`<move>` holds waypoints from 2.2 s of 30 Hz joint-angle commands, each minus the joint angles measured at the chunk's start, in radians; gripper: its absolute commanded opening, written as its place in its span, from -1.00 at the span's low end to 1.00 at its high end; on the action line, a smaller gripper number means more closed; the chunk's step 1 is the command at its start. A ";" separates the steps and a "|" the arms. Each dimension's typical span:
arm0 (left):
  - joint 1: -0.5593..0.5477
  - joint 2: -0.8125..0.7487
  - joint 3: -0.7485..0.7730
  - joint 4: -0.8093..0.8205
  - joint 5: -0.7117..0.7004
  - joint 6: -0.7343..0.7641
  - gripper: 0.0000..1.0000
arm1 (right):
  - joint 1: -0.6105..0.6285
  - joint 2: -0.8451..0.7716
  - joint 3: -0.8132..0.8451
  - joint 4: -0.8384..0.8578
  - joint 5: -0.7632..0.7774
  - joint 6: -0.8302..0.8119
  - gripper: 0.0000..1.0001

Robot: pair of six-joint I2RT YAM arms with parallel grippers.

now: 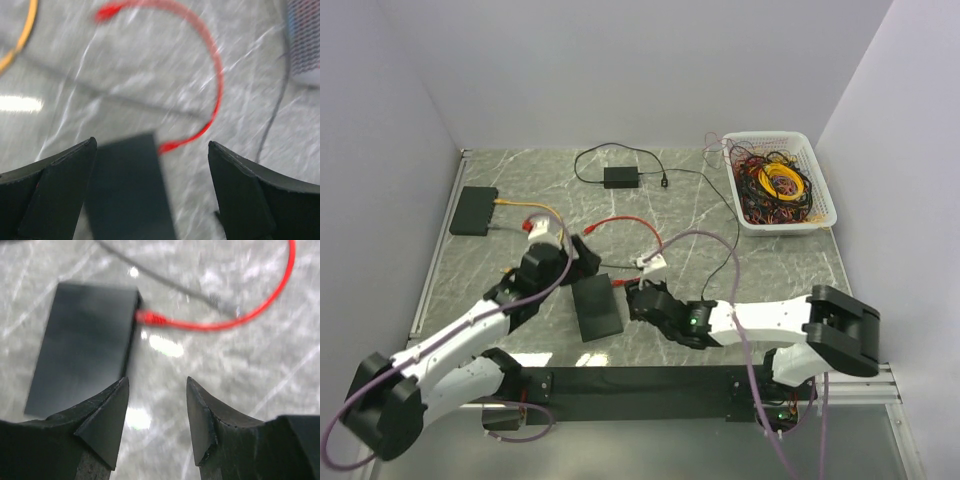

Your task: Insert the plug into the switch port

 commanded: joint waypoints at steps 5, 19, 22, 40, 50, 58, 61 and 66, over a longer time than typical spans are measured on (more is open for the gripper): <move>-0.024 -0.236 -0.214 -0.108 0.002 -0.150 0.99 | 0.029 -0.151 -0.123 0.037 -0.133 0.143 0.13; -0.042 -0.294 -0.192 -0.198 -0.094 -0.163 0.99 | 0.187 -0.014 0.010 0.150 -0.345 0.112 0.05; -0.039 -0.343 -0.161 -0.266 -0.151 -0.169 0.99 | 0.230 0.121 0.159 0.087 -0.323 0.103 0.03; -0.038 -0.508 -0.172 -0.339 -0.199 -0.224 0.99 | 0.229 0.573 0.568 -0.167 -0.150 0.245 -0.13; -0.038 -0.511 -0.155 -0.353 -0.225 -0.229 0.99 | 0.172 0.539 0.387 -0.163 -0.139 0.347 -0.14; -0.038 -0.578 -0.136 -0.381 -0.255 -0.219 0.99 | 0.112 0.488 0.287 -0.157 -0.107 0.365 -0.14; -0.038 -0.545 -0.119 -0.388 -0.257 -0.224 0.99 | 0.075 0.485 0.267 -0.149 -0.116 0.353 -0.14; -0.039 -0.532 -0.116 -0.376 -0.260 -0.229 0.99 | 0.036 0.447 0.232 -0.154 -0.098 0.350 -0.15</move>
